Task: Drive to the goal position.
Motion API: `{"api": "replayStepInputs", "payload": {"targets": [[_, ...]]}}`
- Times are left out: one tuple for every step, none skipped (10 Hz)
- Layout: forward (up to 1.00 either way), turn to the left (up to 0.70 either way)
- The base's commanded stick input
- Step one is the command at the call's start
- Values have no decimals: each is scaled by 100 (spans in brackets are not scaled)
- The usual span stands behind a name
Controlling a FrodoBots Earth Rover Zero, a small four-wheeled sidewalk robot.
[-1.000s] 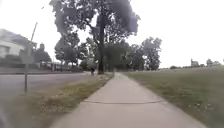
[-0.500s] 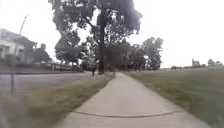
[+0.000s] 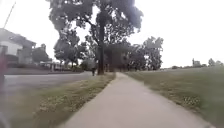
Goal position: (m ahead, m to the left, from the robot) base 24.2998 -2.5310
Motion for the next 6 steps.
{"api": "replayStepInputs", "payload": {"targets": [[100,0],[100,0],[100,-2],[100,-11],[100,-32],[100,-39]]}}
